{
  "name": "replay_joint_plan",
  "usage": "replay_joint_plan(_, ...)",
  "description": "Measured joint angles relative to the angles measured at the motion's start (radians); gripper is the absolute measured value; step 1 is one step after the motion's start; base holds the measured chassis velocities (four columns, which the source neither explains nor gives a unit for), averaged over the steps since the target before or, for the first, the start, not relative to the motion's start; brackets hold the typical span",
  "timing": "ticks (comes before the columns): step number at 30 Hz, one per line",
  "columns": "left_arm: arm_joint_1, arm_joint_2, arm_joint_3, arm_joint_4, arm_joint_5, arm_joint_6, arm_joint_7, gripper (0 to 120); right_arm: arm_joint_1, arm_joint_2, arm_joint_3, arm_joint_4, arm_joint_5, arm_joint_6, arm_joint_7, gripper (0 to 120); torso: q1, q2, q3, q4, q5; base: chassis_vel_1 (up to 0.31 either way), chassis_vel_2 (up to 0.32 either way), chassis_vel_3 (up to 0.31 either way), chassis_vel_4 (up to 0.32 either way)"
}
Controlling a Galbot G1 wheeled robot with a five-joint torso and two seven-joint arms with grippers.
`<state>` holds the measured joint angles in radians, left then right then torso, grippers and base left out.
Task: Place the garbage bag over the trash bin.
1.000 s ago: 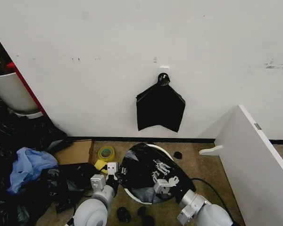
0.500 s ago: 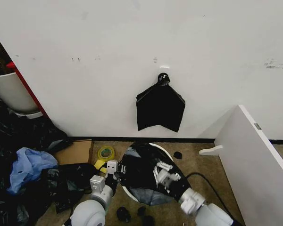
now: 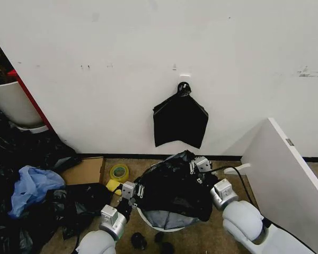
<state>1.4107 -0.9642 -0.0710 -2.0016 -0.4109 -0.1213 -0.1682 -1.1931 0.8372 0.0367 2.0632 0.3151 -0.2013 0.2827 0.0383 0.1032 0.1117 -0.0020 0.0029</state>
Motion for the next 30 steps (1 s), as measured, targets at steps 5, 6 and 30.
replay_joint_plan(5, -0.009, -0.004, -0.004, 0.016, -0.013, -0.016, 0.004, 3, -0.017, -0.023, 0.016, 0.015, 0.119, -0.057, 0.040, 0, 0.000, 0.000, 0.000, -0.0001, -0.0001, 0.000, 0.000, 0.000, 0.000)
replay_joint_plan(6, -0.009, -0.004, -0.004, 0.016, -0.013, -0.016, 0.004, 3, -0.017, -0.023, 0.016, 0.015, 0.119, -0.057, 0.040, 0, 0.000, 0.000, 0.000, -0.0001, -0.0001, 0.000, 0.000, 0.000, 0.000)
replay_joint_plan(30, -0.024, -0.028, -0.034, -0.017, -0.294, 0.164, -0.146, 3, -0.221, 0.040, 0.257, 0.295, 0.545, -0.061, -0.004, 66, 0.000, 0.000, 0.000, -0.0001, -0.0004, 0.000, 0.000, 0.000, 0.000)
